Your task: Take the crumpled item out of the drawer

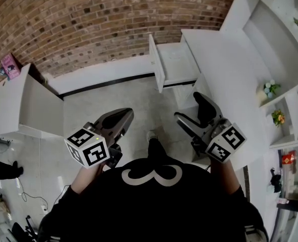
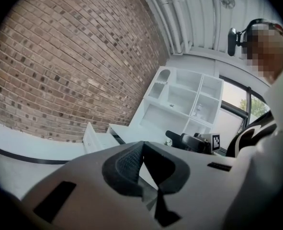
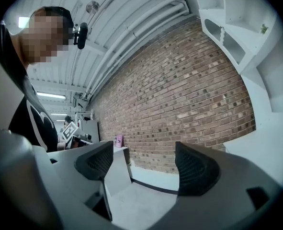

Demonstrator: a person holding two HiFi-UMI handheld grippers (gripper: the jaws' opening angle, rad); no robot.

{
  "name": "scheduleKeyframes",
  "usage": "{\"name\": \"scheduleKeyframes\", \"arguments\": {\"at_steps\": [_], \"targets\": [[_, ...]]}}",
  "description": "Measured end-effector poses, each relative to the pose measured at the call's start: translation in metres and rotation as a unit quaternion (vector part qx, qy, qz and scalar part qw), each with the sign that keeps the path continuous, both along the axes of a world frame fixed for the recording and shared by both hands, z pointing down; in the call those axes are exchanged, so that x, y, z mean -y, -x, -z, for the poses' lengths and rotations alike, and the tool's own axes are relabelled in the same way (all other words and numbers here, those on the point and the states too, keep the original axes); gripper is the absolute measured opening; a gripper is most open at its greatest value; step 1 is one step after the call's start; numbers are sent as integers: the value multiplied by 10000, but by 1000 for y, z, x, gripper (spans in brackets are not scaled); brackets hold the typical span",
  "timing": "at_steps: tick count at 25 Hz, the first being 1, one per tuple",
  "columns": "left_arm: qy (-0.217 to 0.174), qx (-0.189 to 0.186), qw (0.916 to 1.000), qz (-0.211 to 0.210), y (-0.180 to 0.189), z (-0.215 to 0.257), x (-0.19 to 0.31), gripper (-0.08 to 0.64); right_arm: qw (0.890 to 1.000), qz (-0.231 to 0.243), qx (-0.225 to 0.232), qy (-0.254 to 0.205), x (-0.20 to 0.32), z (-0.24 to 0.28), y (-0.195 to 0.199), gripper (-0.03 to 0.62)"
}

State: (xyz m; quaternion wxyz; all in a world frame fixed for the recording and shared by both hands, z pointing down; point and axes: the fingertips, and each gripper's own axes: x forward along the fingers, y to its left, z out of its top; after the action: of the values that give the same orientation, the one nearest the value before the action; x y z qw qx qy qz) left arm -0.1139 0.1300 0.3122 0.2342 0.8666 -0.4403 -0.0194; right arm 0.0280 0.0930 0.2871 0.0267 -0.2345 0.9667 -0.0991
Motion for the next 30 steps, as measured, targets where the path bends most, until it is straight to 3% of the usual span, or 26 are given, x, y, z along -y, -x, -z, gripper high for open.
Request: {"name": "scheduleKeyframes", "arguments": {"at_steps": [10,16,30], "targets": [[222,57,9997,106,9,-4,163,2,9997,54,-54,239,168,-10,9,391],[160,144,9997,109,6,-1,245,2,9995,139,-95,257,238,-18,10,391],[373,249,9990,90,4,-28,305,2,9967,199,-332,713,305,-60,8,380]]}}
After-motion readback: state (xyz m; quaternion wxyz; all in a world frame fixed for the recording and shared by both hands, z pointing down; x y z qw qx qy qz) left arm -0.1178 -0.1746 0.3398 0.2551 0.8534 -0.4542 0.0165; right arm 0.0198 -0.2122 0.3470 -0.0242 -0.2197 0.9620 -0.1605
